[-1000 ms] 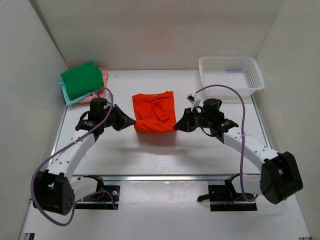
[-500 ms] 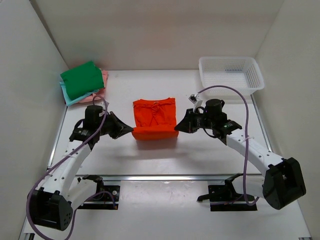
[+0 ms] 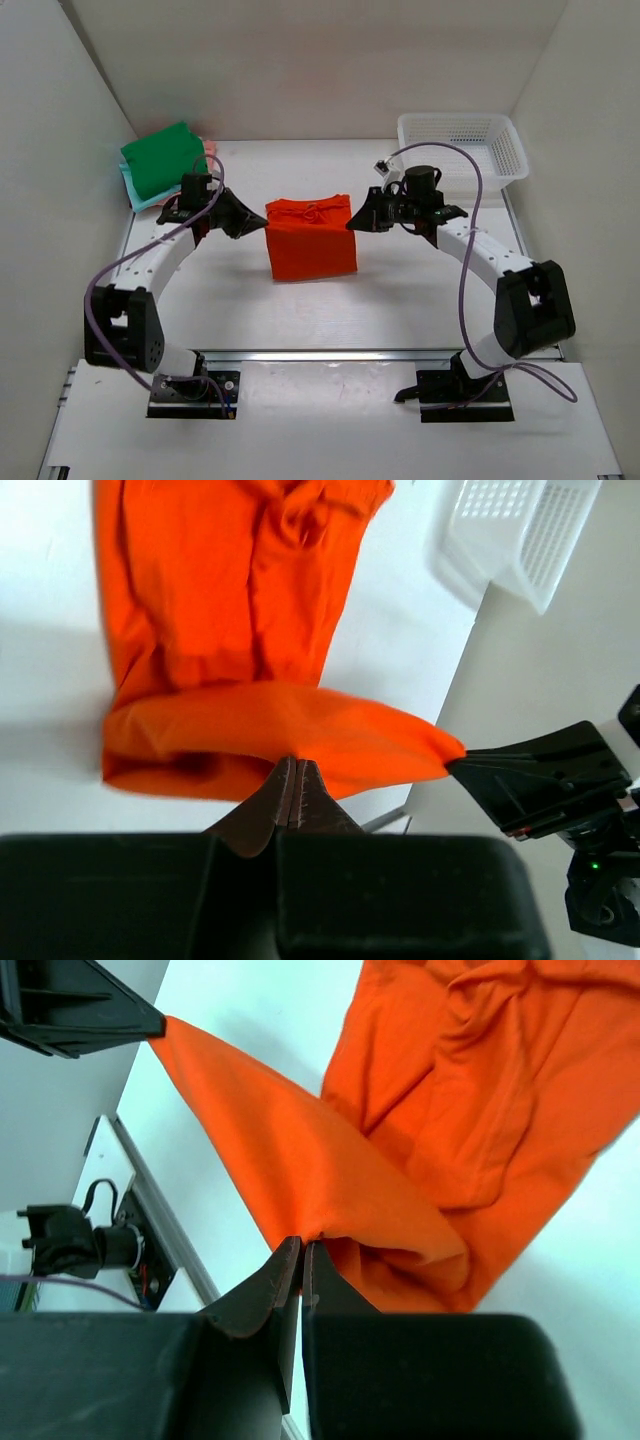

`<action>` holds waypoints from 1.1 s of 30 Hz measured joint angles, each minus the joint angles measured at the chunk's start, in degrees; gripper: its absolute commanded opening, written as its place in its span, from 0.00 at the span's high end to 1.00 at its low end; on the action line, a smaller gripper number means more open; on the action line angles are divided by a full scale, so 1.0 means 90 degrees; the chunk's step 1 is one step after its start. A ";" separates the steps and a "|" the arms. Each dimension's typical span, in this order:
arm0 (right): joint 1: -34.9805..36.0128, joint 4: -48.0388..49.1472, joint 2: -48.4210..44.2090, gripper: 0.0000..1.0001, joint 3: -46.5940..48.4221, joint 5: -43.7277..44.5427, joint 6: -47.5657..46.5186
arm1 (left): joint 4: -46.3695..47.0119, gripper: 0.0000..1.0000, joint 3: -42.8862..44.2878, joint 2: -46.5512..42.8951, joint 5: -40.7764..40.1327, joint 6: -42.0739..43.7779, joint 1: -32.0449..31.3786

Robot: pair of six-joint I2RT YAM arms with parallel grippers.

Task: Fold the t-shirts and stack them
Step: Fold the long partially folded tshirt into a neat square

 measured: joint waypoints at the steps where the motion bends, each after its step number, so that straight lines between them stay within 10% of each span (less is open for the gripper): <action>1: -0.0017 0.0010 0.0168 1.00 0.0117 -0.0007 -0.0002 | 0.0070 1.00 0.0155 0.0206 0.0007 0.0015 0.0027; 33: -0.0690 -0.0423 0.6030 1.00 0.6016 0.0294 -0.0151 | 0.0874 1.00 0.4524 0.5875 0.0350 0.0058 0.0522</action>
